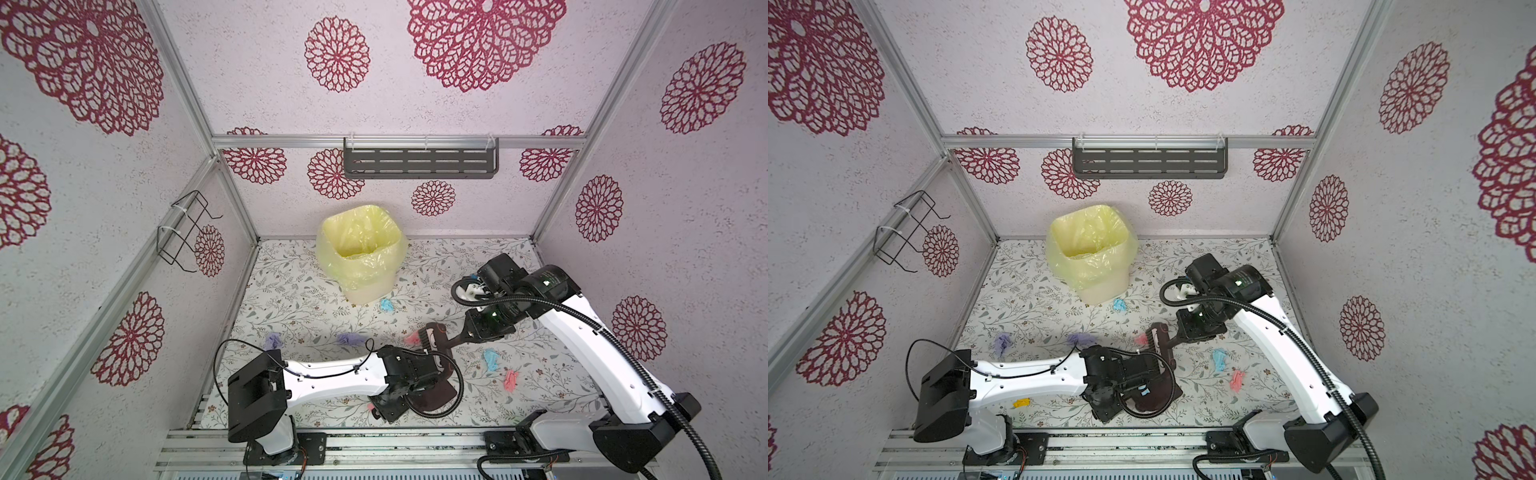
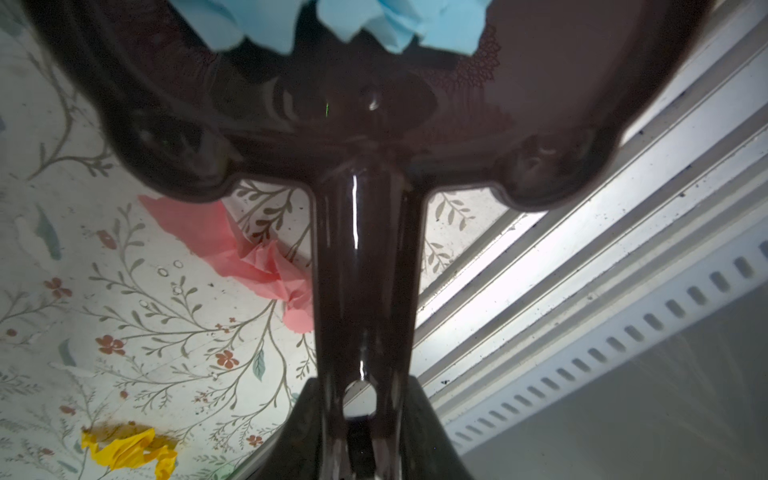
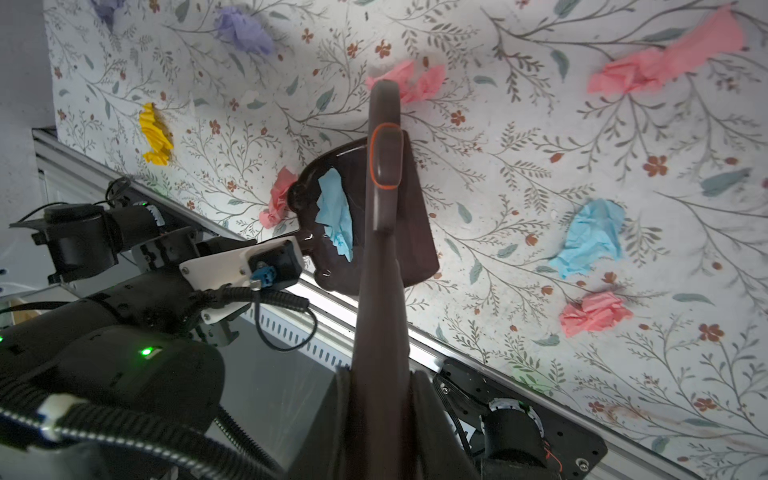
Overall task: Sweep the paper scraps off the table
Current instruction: 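Sweep the blue scraps into the dustpan with the right gripper's brush, then lift the dustpan with the left gripper toward the bin while right withdraws brush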
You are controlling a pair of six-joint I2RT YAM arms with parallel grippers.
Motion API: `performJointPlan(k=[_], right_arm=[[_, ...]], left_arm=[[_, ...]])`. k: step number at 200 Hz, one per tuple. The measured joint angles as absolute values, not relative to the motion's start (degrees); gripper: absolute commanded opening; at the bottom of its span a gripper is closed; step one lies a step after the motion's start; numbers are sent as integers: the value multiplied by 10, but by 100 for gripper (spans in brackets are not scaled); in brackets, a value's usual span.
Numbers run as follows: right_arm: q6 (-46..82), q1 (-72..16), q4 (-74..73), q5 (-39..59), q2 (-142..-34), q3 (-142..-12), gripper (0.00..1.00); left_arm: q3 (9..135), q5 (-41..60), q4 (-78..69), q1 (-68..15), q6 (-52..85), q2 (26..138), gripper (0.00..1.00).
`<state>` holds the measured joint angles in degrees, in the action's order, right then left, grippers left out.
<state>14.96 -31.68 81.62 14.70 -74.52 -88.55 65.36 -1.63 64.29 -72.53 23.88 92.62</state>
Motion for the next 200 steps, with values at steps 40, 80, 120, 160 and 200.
performJointPlan(k=[40,80,120,160,200], right_arm=[[139,-251,844,137,-733,-924,0],[129,-180,842,138,-703,-931,0],[116,-96,821,156,-687,-933,0],[110,-48,787,177,-677,-922,0],[111,-16,749,203,-657,-873,0]], left_arm=[[644,-44,635,-738,256,898,0],[645,-73,634,-744,275,861,0],[682,-100,658,-745,291,835,0],[738,-125,698,-745,302,816,0],[797,-134,751,-729,315,783,0]])
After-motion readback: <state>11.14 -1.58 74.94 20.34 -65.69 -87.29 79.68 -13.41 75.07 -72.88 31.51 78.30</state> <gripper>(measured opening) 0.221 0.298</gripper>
